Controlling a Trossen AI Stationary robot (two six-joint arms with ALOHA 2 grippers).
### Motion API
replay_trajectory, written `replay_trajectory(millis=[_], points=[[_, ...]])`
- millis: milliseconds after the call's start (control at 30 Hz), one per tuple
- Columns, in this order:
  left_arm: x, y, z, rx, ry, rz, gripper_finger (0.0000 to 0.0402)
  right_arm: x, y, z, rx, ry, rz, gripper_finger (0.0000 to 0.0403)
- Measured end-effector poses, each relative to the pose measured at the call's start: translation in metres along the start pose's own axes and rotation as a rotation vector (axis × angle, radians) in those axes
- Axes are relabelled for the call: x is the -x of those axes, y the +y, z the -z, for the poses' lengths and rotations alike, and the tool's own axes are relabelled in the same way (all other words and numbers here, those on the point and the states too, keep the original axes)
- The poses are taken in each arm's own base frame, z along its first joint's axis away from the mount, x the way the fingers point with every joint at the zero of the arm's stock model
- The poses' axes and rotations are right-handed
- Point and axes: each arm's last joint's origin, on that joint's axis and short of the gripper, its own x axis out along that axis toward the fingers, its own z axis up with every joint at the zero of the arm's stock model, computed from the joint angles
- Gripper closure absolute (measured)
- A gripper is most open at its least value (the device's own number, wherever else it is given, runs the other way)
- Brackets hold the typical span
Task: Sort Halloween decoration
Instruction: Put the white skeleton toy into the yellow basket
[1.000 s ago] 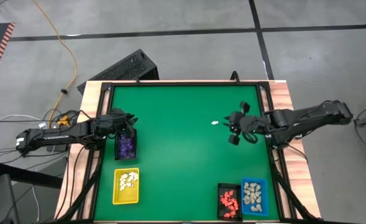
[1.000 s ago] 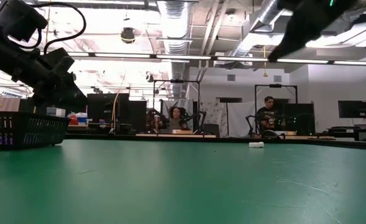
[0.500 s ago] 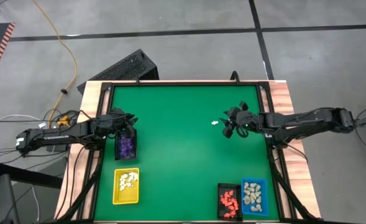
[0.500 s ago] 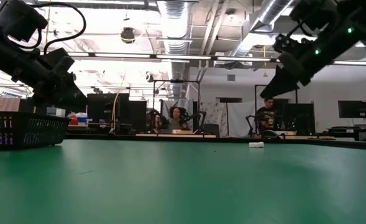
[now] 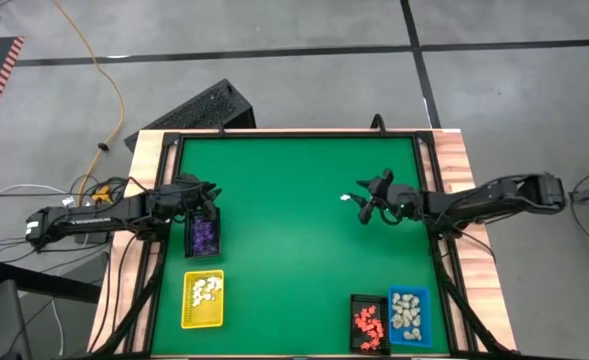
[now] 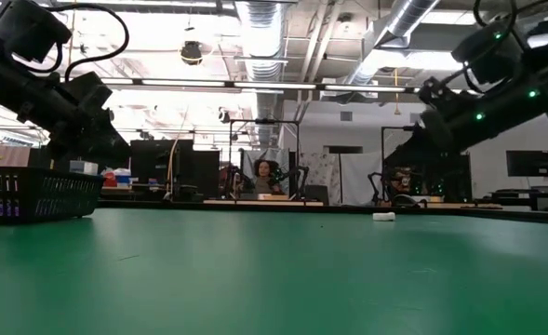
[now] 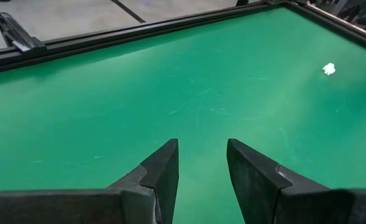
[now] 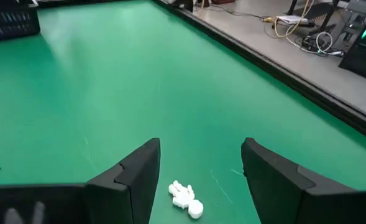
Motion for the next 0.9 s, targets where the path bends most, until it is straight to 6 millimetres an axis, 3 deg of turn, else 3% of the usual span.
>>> replay_trajectory(millis=[433, 900], points=[[0.0, 0.0, 0.0, 0.005, -0.003, -0.004, 0.0276, -0.032, 0.004, 0.026, 0.056, 0.067, 0.035, 0.0168], [0.0, 0.0, 0.0, 0.004, -0.002, -0.005, 0.0276, -0.057, -0.002, 0.055, -0.026, 0.123, -0.02, 0.0168]])
